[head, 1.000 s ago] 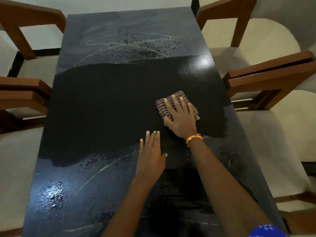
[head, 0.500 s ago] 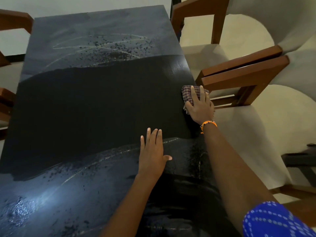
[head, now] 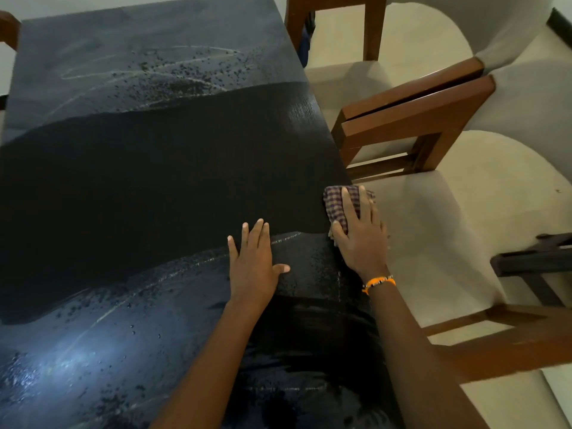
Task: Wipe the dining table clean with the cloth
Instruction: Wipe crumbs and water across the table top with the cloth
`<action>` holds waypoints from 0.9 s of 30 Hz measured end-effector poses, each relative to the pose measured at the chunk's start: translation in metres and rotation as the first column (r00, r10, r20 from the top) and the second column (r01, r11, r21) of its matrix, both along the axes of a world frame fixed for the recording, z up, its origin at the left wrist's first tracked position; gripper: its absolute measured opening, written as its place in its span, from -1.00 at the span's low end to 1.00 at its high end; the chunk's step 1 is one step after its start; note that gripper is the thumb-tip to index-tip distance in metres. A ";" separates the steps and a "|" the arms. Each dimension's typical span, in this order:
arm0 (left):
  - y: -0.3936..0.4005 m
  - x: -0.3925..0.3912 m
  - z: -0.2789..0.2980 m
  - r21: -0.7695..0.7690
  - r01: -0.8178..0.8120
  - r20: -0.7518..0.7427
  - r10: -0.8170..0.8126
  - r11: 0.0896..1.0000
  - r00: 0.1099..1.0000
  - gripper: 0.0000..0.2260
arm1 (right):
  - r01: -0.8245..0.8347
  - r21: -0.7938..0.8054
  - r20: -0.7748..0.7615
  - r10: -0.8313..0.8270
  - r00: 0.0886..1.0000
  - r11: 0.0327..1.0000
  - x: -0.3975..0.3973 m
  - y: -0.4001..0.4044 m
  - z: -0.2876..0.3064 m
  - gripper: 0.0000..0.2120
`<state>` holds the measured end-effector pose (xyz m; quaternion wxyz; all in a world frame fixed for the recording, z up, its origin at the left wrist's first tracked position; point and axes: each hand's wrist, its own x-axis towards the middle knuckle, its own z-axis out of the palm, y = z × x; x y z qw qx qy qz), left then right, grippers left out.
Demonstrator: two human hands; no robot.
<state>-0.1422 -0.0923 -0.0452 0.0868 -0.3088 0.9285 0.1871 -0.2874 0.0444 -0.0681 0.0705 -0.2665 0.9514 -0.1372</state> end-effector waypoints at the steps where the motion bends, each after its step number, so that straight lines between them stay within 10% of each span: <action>1: 0.000 0.000 0.000 0.005 0.000 -0.003 0.001 1.000 1.000 -0.22 | 0.016 0.009 0.000 -0.016 1.000 1.000 0.006 0.004 -0.001 -0.41; 9: 0.001 0.015 0.000 0.044 0.039 -0.094 -0.034 0.998 0.995 -0.35 | 0.079 0.107 -0.053 -0.073 0.996 0.991 0.031 -0.018 -0.005 -0.38; 27: -0.151 0.223 0.009 0.059 -0.269 -0.165 0.275 0.961 0.947 -0.46 | -0.358 0.050 0.005 0.358 0.934 0.932 0.251 -0.246 -0.004 -0.33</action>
